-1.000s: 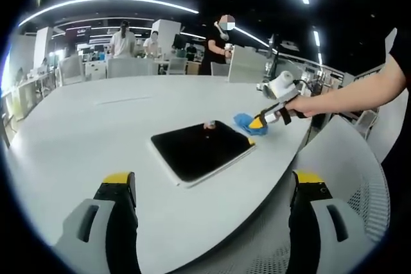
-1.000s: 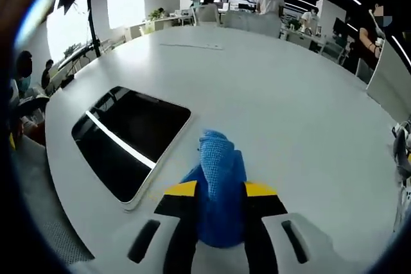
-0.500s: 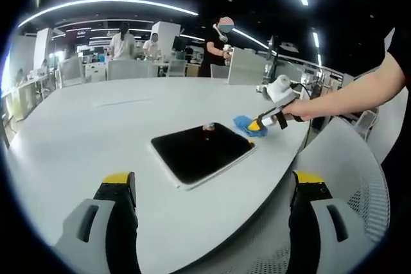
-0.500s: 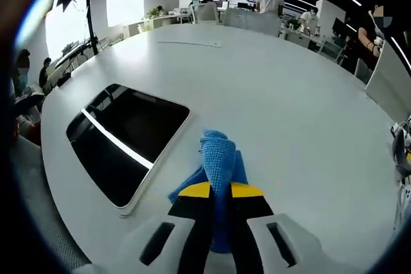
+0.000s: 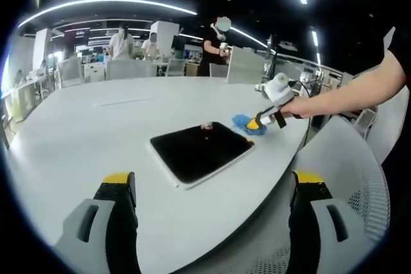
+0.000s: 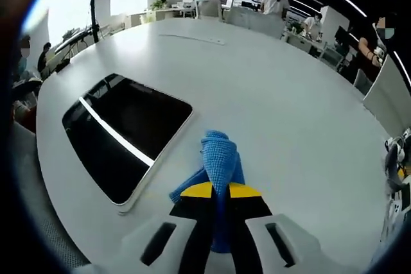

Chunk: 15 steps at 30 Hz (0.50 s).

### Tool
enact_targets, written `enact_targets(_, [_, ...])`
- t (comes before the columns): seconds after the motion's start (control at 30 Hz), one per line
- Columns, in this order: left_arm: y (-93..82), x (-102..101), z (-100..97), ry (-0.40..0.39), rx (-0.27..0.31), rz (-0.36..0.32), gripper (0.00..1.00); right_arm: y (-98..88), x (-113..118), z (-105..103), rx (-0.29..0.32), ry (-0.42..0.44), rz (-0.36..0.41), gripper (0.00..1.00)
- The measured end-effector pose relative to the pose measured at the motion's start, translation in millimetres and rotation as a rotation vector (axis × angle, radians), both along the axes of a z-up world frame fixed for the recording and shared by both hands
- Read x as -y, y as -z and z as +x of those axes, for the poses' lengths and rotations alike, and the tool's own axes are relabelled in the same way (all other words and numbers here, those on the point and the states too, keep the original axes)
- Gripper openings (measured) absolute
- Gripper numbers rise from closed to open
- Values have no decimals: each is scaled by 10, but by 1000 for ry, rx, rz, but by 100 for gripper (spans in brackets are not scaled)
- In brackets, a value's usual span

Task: Wipe the mirror surface with the cleaning cloth until all visible marks leave the cleaned area.

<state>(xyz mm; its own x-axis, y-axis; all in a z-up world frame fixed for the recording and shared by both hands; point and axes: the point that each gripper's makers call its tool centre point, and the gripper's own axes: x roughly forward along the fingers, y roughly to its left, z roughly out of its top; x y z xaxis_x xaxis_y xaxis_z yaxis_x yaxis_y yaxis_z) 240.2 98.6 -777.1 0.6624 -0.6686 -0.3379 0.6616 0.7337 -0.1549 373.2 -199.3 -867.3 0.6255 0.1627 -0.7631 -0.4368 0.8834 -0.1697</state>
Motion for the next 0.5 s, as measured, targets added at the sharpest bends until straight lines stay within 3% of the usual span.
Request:
enact_targets(0.3, [-3,6,-7,1,-1,-3,99,-410,-304,323,66,26,134,1])
enact_targets(0.5, [1,9,-14,5,-5,-3,99,-428,-521,489,63,44,216,1])
